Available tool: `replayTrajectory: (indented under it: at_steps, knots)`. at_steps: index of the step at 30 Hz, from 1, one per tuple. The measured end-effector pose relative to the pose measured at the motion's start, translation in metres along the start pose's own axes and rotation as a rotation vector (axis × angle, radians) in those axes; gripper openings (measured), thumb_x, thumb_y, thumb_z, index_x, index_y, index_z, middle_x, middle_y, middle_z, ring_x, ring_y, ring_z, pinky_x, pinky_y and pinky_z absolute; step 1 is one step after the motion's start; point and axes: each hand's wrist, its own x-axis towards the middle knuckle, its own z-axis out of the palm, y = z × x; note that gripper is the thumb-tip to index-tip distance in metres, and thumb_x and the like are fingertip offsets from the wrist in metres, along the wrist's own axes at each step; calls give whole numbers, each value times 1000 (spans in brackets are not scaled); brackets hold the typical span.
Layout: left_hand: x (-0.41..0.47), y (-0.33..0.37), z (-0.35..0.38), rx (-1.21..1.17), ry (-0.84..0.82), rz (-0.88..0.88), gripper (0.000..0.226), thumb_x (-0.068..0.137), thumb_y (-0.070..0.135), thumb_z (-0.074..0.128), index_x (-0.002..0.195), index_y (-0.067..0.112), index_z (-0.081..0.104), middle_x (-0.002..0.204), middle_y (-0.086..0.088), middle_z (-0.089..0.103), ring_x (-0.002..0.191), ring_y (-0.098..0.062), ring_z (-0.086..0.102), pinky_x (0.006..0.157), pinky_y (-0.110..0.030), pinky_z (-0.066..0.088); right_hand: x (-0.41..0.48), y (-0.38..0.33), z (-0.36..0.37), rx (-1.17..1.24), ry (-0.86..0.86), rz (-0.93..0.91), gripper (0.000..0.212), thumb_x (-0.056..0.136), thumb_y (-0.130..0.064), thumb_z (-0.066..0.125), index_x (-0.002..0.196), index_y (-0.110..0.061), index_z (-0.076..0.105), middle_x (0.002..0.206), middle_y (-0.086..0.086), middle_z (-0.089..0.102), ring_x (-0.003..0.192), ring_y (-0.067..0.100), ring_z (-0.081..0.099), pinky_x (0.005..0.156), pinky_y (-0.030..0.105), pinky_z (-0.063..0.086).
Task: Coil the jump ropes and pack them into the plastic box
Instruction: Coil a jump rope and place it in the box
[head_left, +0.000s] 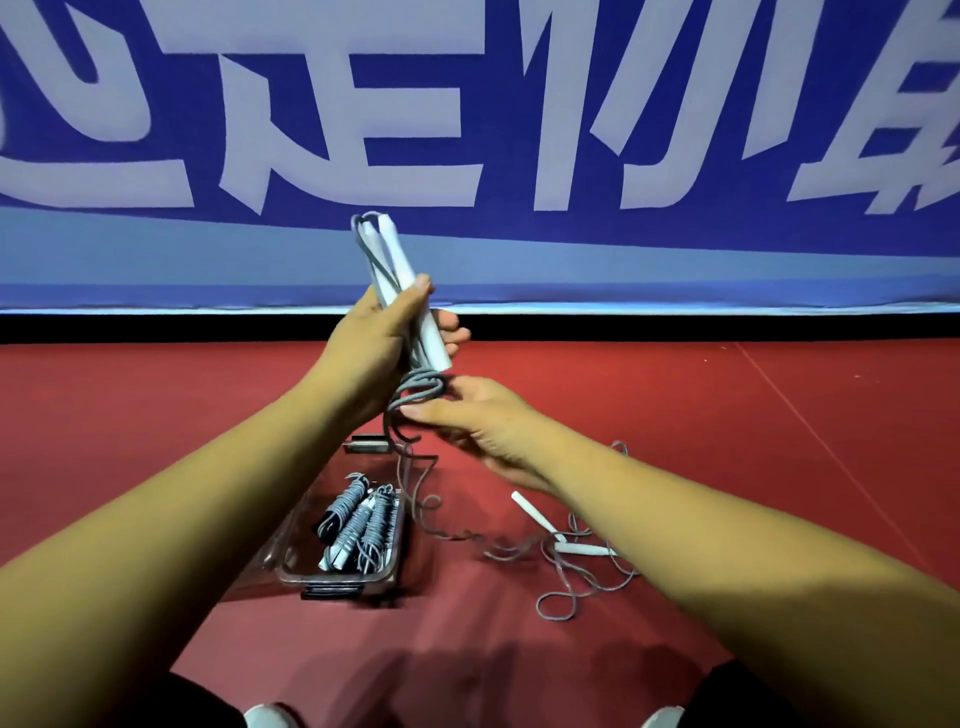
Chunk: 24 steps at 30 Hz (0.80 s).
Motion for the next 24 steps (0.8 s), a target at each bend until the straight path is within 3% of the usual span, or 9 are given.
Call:
replayTrajectory:
  at_steps: [3,5,7,11,15,18,20,22,24]
  knots:
    - [-1,0,-1,51,-3,64,16,101,28,53,99,16,43,72,-6,58,71,-24,66,66,-37,52,-3,10,19,244,-45,79,20,84,-14,68,104,-15,65,86,7,69,83,21,66,91,34,49]
    - [2,3,-3,88,-2,113,14,102,28,51,97,18,42,72,-5,54,70,-24,65,64,-35,52,-1,8,22,309,-61,92,11,87,-22,66,94,-14,62,64,4,62,68,25,64,82,35,49]
    - [10,7,-10,131,61,158,14,103,29,49,95,20,41,70,-2,52,64,-22,66,57,-31,51,-2,2,22,313,-67,133,23,87,-35,65,91,-13,57,47,-2,39,44,19,47,63,33,45]
    - [40,15,-62,249,390,162,19,102,26,48,87,22,38,65,-2,48,43,-12,54,40,-18,37,-8,-2,-6,75,9,155,25,102,-35,43,93,-16,55,47,-6,19,36,8,13,47,21,15]
    - [50,23,-129,345,606,121,19,101,24,48,84,22,39,67,-4,47,35,-5,49,37,-14,35,-18,6,-52,-363,39,387,32,105,-31,37,78,-18,47,51,-4,27,40,9,21,41,16,22]
    - [48,8,-118,333,397,6,22,102,23,51,83,21,41,63,-3,47,38,-9,50,44,-20,44,-16,14,-61,-793,140,378,32,101,-18,45,73,-12,59,62,5,53,47,12,46,51,23,43]
    - [42,-6,-89,326,210,-37,21,101,22,53,83,20,42,57,0,50,43,-14,50,48,-23,42,-10,7,-50,-909,194,281,11,91,-6,58,98,-7,67,91,12,67,75,16,62,77,28,50]
    - [33,-19,-56,352,45,-51,19,101,23,54,86,19,43,55,1,53,46,-18,51,53,-26,40,-4,-2,-34,-599,231,183,51,85,0,63,134,-6,50,125,14,61,102,19,61,94,33,47]
    - [25,-26,-30,331,-36,-44,19,101,23,54,87,17,44,58,-2,54,48,-20,53,54,-29,41,3,-2,-22,-218,142,89,54,86,-7,65,136,-13,46,112,6,66,81,9,60,73,23,46]
